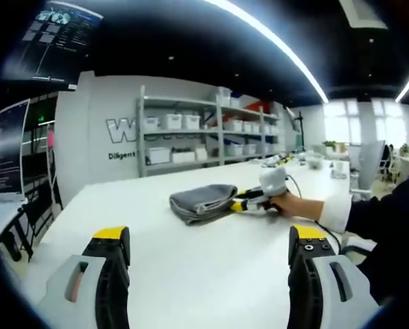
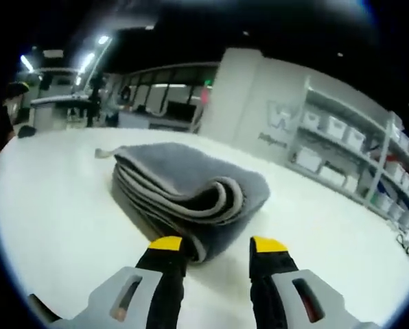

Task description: Open the folded towel by lifting each exposed corner and separating the folded layers until the towel lies flat within the target outline without major curled edges

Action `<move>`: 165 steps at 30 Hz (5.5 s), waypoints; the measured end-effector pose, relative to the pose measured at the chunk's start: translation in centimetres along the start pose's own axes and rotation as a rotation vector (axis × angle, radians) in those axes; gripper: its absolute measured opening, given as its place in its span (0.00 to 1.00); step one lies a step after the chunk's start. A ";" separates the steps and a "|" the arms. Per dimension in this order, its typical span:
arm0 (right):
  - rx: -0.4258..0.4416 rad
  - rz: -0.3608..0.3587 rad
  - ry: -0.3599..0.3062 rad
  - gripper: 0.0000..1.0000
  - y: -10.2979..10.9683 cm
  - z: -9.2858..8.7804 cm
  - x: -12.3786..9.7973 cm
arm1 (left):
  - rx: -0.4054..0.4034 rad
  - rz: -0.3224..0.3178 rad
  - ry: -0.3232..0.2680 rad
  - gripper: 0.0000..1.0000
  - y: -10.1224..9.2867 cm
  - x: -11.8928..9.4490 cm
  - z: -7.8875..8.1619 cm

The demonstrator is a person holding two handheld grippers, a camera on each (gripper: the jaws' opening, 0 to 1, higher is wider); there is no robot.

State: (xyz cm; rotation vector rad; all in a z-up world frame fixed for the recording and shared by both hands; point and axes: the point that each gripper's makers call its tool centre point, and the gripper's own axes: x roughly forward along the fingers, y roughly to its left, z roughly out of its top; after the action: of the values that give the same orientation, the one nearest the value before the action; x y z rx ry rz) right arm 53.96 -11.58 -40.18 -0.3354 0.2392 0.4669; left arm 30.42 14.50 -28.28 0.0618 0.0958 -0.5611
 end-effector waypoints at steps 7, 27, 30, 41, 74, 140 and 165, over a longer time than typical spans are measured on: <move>0.016 0.003 0.006 0.25 0.5 0.1 0.3 | -0.014 -0.012 0.013 0.94 -0.1 0.2 -0.4; 0.060 -0.013 0.032 0.22 0.7 0.0 0.9 | -0.005 -0.040 0.022 0.92 -0.8 0.5 -0.5; 0.076 -0.003 0.030 0.19 0.8 0.0 0.9 | -0.011 -0.036 0.024 0.92 -0.6 0.5 -0.6; 0.060 0.007 0.029 0.12 1.5 0.0 0.9 | -0.014 -0.031 0.027 0.90 -0.3 0.4 -0.8; 0.038 0.096 0.006 0.04 3.8 0.6 1.0 | -0.010 0.020 -0.043 0.87 0.9 0.3 0.0; 0.006 0.358 -0.043 0.04 11.0 2.4 -0.6 | 0.029 0.104 -0.023 0.81 3.2 0.5 -1.1; -0.006 0.508 -0.085 0.04 14.1 3.2 -2.0 | 0.006 0.134 -0.013 0.81 4.2 0.1 -1.2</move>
State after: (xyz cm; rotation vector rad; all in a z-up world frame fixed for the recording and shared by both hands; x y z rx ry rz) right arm 45.94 0.66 -40.28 -0.2580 0.2398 0.9805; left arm 32.69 18.11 -29.33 0.0697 0.0771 -0.4282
